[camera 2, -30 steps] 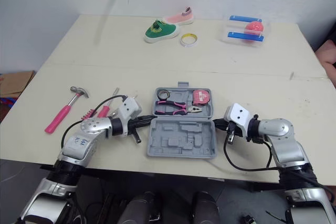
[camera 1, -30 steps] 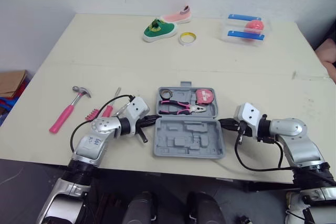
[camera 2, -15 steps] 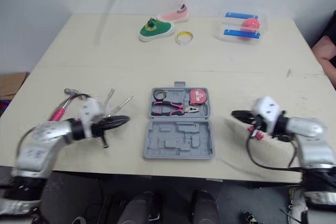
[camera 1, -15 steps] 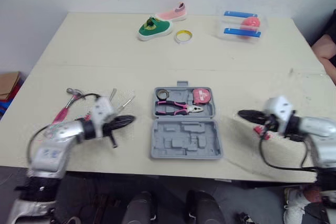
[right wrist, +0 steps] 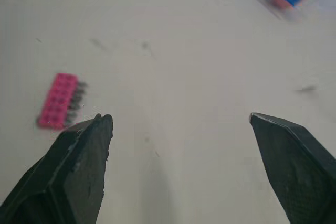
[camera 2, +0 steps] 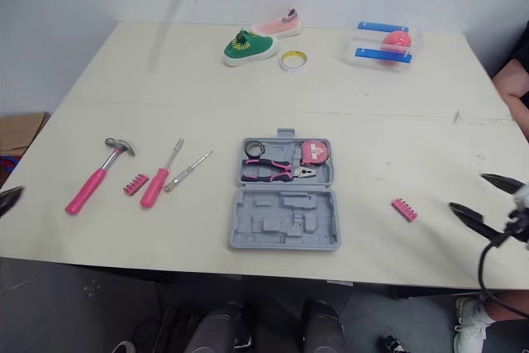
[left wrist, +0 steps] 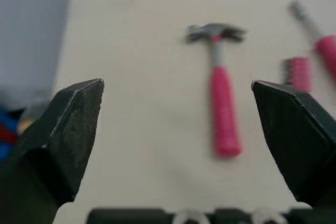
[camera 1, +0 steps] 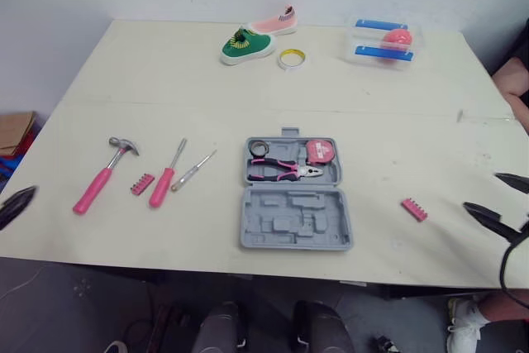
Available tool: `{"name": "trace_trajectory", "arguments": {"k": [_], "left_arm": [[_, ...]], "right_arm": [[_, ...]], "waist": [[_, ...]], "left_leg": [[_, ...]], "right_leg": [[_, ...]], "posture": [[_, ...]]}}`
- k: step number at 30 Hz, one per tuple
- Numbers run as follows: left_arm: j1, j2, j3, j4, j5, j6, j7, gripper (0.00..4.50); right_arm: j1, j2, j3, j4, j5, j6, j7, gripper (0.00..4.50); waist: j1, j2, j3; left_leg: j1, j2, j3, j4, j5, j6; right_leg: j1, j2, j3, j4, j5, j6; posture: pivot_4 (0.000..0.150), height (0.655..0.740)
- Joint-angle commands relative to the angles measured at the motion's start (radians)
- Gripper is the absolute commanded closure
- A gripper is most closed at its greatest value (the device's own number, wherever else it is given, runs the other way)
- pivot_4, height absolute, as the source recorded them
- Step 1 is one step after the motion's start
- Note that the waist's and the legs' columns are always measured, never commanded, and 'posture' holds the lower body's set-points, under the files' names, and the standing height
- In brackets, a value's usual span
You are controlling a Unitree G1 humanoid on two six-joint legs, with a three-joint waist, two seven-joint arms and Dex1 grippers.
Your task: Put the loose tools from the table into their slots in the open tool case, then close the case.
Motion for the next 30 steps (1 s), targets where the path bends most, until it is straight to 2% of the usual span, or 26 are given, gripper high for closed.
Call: {"name": "trace_trajectory", "arguments": {"k": [1, 5, 8, 12, 16, 19, 22, 24, 30], "left_arm": [[-0.008, 0.049, 0.021, 0.115, 0.029, -0.078, 0.019, 0.02], [-0.010, 0.049, -0.019, 0.097, 0.026, -0.089, 0.009, 0.02], [-0.017, 0.034, -0.081, -0.024, 0.002, -0.027, -0.011, 0.02], [-0.035, 0.026, -0.162, -0.245, -0.088, 0.156, -0.044, 0.02], [-0.077, 0.045, -0.284, -0.411, -0.080, 0.268, -0.023, 0.02], [-0.168, 0.073, -0.435, -0.498, -0.085, 0.394, -0.022, 0.02], [-0.286, 0.076, -0.580, -0.544, -0.069, 0.491, -0.015, 0.02], [-0.389, 0.050, -0.700, -0.563, -0.017, 0.523, 0.016, 0.02], [-0.592, -0.064, -0.857, -0.577, 0.006, 0.713, 0.118, 0.02]], "right_arm": [[-0.003, -0.038, -0.039, 0.070, 0.008, -0.073, 0.011, 0.00], [-0.023, -0.009, -0.016, 0.024, 0.047, -0.078, 0.041, 0.00], [-0.053, 0.058, 0.018, -0.133, 0.130, -0.018, 0.074, 0.00], [-0.066, 0.115, 0.076, -0.328, 0.191, 0.072, 0.073, 0.00], [-0.081, 0.166, 0.147, -0.493, 0.227, 0.153, 0.052, 0.00], [-0.080, 0.199, 0.227, -0.622, 0.255, 0.220, 0.065, 0.00], [-0.112, 0.209, 0.261, -0.643, 0.242, 0.236, 0.059, 0.00], [-0.143, 0.217, 0.277, -0.636, 0.236, 0.243, 0.054, 0.00], [-0.156, 0.230, 0.311, -0.651, 0.219, 0.245, 0.060, 0.00]], "waist": [[0.000, 0.000, 0.000], [-0.002, 0.000, 0.000], [-0.008, 0.000, 0.000], [-0.011, 0.000, 0.000], [-0.010, 0.000, 0.000], [-0.004, 0.000, 0.001], [0.003, 0.000, 0.001], [0.006, -0.001, 0.001], [0.007, -0.001, 0.001]], "left_leg": [[0.000, 0.000, 0.000, -0.001, 0.000, -0.001], [0.000, 0.002, 0.001, -0.002, 0.000, -0.006], [0.000, 0.003, 0.001, -0.002, 0.002, -0.008], [0.000, 0.003, 0.001, 0.000, 0.002, -0.008], [0.000, 0.003, 0.001, 0.000, 0.002, -0.008], [0.000, 0.003, 0.001, 0.000, 0.002, -0.009], [0.000, 0.002, 0.001, 0.001, 0.003, -0.009], [0.000, 0.001, 0.001, 0.002, 0.003, -0.007], [-0.001, -0.002, 0.001, 0.002, 0.007, 0.000]], "right_leg": [[-0.001, 0.000, 0.000, 0.000, 0.000, -0.001], [-0.002, 0.002, 0.000, 0.001, -0.002, -0.003], [-0.001, 0.003, 0.000, 0.001, -0.002, -0.003], [0.000, 0.002, 0.000, 0.003, -0.002, -0.003], [0.000, 0.003, 0.000, 0.004, -0.002, -0.003], [0.000, 0.004, 0.000, 0.004, -0.002, -0.003], [0.000, 0.004, 0.000, 0.004, -0.002, -0.003], [0.000, 0.004, 0.001, 0.007, -0.002, -0.003], [0.000, 0.006, 0.000, 0.011, -0.001, -0.002]], "posture": [[0.150, 0.7400], [0.150, 0.7400], [0.150, 0.7400], [0.150, 0.7400], [0.150, 0.7400], [0.150, 0.7400], [0.150, 0.7400], [0.150, 0.7400], [0.150, 0.7400]]}}
